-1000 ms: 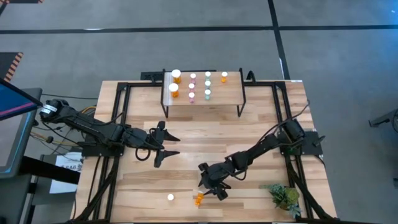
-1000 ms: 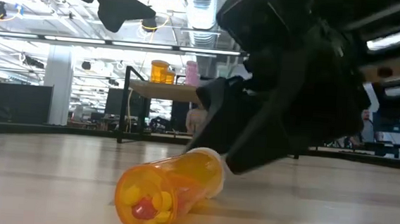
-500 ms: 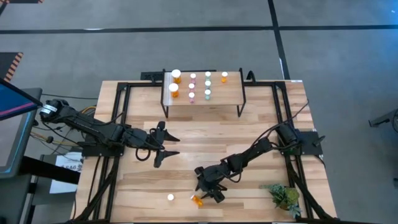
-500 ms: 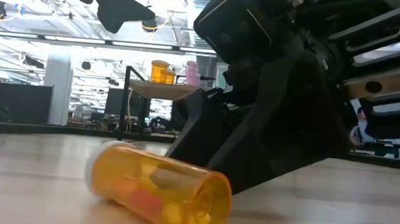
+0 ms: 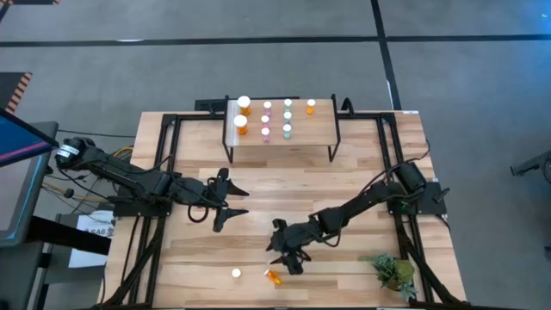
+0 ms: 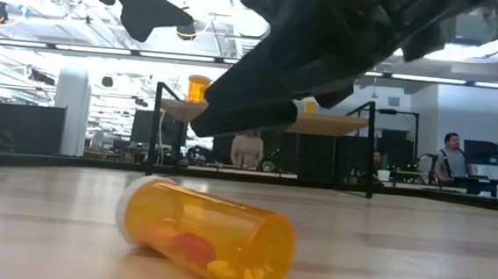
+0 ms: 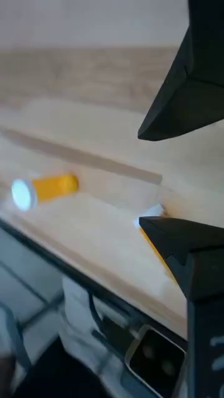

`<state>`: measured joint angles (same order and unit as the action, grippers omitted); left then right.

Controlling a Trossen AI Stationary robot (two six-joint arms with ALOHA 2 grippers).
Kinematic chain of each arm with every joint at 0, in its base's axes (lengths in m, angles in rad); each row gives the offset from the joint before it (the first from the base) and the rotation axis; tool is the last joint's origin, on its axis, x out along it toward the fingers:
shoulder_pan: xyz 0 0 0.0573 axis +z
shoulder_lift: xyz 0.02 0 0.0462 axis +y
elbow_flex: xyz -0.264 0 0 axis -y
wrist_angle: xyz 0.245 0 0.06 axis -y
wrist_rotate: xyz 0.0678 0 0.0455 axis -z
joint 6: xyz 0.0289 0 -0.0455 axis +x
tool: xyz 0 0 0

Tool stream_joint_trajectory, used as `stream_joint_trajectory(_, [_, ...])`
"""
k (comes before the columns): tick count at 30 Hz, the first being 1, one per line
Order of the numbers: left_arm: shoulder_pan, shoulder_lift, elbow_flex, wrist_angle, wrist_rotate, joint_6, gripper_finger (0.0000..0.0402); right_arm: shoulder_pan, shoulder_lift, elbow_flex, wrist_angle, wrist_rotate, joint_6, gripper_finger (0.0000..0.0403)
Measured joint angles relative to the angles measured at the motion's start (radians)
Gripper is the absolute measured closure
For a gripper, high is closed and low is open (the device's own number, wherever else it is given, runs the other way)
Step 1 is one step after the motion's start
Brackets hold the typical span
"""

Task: Pick and place medicine bottles onto shelf by color
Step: Put the right small orange pill bottle aligned with the other small orange pill bottle on the shelf

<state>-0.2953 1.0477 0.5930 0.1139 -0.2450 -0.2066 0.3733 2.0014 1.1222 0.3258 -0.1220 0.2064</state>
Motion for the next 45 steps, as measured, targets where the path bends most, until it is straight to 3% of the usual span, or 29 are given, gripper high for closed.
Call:
stream_joint_trajectory(4, [0.0,0.0,0.0,0.0,0.0,0.0,0.0157,0.038,0.0,0.087,-0.117,0.115,0.007,0.0168])
stream_joint_trajectory(7, [0.0,0.0,0.0,-0.001,0.0,-0.003,0.0157,0.064,0.0,0.197,-0.301,0.179,0.015,0.0168])
stream_joint_trajectory(11, [-0.001,0.0,0.0,0.0,0.0,-0.005,0.0157,0.084,0.0,0.301,-0.468,0.278,0.132,0.0168])
stream_joint_trajectory(19, [-0.019,0.0,0.0,0.007,-0.002,0.007,0.0157,0.106,0.032,0.344,-0.53,0.279,0.328,0.0168])
stream_joint_trajectory(23, [-0.019,0.0,0.0,0.008,-0.002,0.008,0.0157,0.113,0.077,0.38,-0.547,0.271,0.351,0.0168])
stream_joint_trajectory(31, [-0.075,0.0,0.0,0.002,0.003,-0.025,0.0157,0.119,0.186,0.576,-0.709,0.251,0.378,0.0168])
stream_joint_trajectory(38, [-0.165,-0.058,0.0,0.009,-0.132,0.025,0.0157,0.121,0.198,0.652,-0.785,0.262,0.431,0.0168])
stream_joint_trajectory(45, [-0.205,-0.102,0.0,-0.031,-0.177,0.029,0.0157,0.144,0.223,0.657,-0.78,0.233,0.485,0.0168])
